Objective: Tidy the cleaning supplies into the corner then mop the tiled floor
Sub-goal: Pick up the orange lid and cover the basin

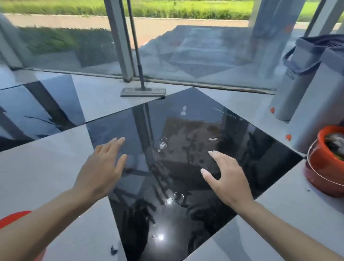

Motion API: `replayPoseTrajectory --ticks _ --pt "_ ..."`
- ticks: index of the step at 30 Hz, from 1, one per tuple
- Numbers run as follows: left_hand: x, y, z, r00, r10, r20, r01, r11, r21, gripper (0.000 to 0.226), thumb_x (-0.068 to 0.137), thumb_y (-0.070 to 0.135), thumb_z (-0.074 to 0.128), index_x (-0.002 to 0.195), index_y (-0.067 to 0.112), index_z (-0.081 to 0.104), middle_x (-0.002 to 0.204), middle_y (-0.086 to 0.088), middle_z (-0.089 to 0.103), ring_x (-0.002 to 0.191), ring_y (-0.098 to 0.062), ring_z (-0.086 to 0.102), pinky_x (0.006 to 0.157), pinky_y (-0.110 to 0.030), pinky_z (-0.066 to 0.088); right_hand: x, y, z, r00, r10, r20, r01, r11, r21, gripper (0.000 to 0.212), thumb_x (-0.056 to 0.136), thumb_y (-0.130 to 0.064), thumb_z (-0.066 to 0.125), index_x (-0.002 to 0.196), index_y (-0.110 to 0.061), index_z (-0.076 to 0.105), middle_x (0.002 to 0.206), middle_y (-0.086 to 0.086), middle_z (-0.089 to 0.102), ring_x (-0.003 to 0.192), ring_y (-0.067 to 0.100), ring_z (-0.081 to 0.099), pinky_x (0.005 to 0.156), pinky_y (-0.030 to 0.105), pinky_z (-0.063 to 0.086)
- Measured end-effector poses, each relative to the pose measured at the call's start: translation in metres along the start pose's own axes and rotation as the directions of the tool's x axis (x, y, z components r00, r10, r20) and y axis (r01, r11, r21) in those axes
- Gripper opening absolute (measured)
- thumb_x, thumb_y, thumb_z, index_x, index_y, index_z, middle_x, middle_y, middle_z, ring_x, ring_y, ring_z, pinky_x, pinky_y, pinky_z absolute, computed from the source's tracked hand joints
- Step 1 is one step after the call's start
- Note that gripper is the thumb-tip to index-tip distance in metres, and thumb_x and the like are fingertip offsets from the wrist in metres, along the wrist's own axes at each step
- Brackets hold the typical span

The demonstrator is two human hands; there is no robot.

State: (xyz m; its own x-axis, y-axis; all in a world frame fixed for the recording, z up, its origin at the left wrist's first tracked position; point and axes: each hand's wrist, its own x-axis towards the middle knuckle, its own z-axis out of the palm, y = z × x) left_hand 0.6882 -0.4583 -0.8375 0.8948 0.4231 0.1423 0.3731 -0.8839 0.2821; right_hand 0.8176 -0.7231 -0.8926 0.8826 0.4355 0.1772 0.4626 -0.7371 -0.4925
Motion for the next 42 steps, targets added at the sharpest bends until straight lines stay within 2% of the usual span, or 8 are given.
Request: replayPoseTrajectory --ticks 9,19,27,30,32,35,38,42 --pt "-0.108 -0.161 -0.036 0.906 -0.408 -0.11 0.413 0.911 0.02 0.05 0.099 0.03 0.041 0.147 0.02 0.035 0.149 0.001 0.04 0.136 -0.021 0.033 0.108 -0.039 0.033 0.0 -0.151 0.09 0.901 -0.359 0.244 0.361 0.932 0.037 0.059 0.089 -0.051 0.052 0.142 -0.029 0.039 0.144 -0.015 0.043 0.136 0.008 0.034 0.111 0.027 0.028" --pt "-0.201 -0.307 -0.027 0.557 -0.829 -0.056 0.769 0.54 -0.343 0.046 0.099 0.025 0.042 0.142 0.01 0.043 0.145 -0.01 0.046 0.133 -0.028 0.042 0.109 -0.039 0.032 -0.023 -0.288 0.171 0.746 -0.448 0.493 0.501 0.865 0.028 0.063 0.091 -0.054 0.045 0.145 -0.026 0.033 0.148 -0.008 0.04 0.138 0.015 0.033 0.109 0.034 0.035" --pt "-0.231 -0.358 0.044 0.269 -0.932 0.245 0.874 0.129 -0.468 0.053 0.095 0.027 0.049 0.142 0.007 0.039 0.139 -0.016 0.05 0.126 -0.032 0.048 0.102 -0.035 0.037 -0.069 -0.321 0.267 0.721 -0.179 0.669 0.196 0.979 0.051 0.067 0.089 -0.051 0.052 0.144 -0.018 0.034 0.144 0.001 0.046 0.128 0.019 0.048 0.102 0.035 0.039" --pt "-0.232 -0.374 0.062 0.151 -0.927 0.343 0.797 -0.092 -0.597 0.027 0.089 0.02 0.054 0.101 -0.004 0.063 0.087 -0.017 0.063 0.089 -0.034 0.061 0.091 -0.048 0.051 -0.079 -0.324 0.293 0.695 -0.049 0.717 -0.01 0.997 0.078 0.071 0.088 -0.05 0.055 0.145 -0.014 0.034 0.14 0.004 0.05 0.125 0.021 0.051 0.098 0.033 0.041" --pt "-0.231 -0.384 0.071 0.131 -0.914 0.384 0.703 -0.187 -0.686 0.019 0.086 0.013 0.055 0.07 0.003 0.055 0.071 -0.016 0.055 0.07 -0.032 0.058 0.077 -0.051 0.056 -0.082 -0.325 0.308 0.678 0.026 0.734 -0.12 0.99 0.075 0.071 0.089 -0.047 0.056 0.145 -0.009 0.035 0.135 0.006 0.054 0.122 0.023 0.053 0.098 0.033 0.042" --pt "-0.227 -0.385 0.074 0.129 -0.867 0.481 0.593 -0.321 -0.739 0.009 0.083 0.002 0.053 0.074 0.004 0.055 0.073 -0.014 0.05 0.058 -0.024 0.047 0.055 -0.038 0.046 -0.084 -0.326 0.328 0.641 0.13 0.757 -0.313 0.944 0.103 0.068 0.089 -0.042 0.058 0.141 -0.004 0.038 0.126 0.013 0.059 0.11 0.027 0.061 0.094 0.038 0.049" --pt "-0.227 -0.382 0.078 0.161 -0.829 0.535 0.57 -0.365 -0.737 0.012 0.085 -0.003 0.054 0.075 0.003 0.059 0.068 -0.012 0.056 0.051 -0.023 0.052 0.042 -0.031 0.051 -0.089 -0.329 0.339 0.58 0.174 0.796 -0.506 0.842 0.185 0.034 0.092 -0.027 0.058 0.118 -0.006 0.053 0.102 0.016 0.062 0.072 0.02 0.063 0.071 0.034 0.054" --pt "-0.234 -0.376 0.076 0.25 -0.782 0.571 0.607 -0.333 -0.722 0.008 0.088 -0.001 0.057 0.087 0.006 0.061 0.057 -0.011 0.054 0.038 -0.02 0.051 0.048 -0.035 0.053 -0.093 -0.33 0.34 0.577 0.219 0.787 -0.565 0.802 0.191 0.014 0.093 -0.012 0.055 0.086 -0.002 0.061 0.087 0.017 0.064 0.064 0.021 0.062 0.065 0.032 0.055"
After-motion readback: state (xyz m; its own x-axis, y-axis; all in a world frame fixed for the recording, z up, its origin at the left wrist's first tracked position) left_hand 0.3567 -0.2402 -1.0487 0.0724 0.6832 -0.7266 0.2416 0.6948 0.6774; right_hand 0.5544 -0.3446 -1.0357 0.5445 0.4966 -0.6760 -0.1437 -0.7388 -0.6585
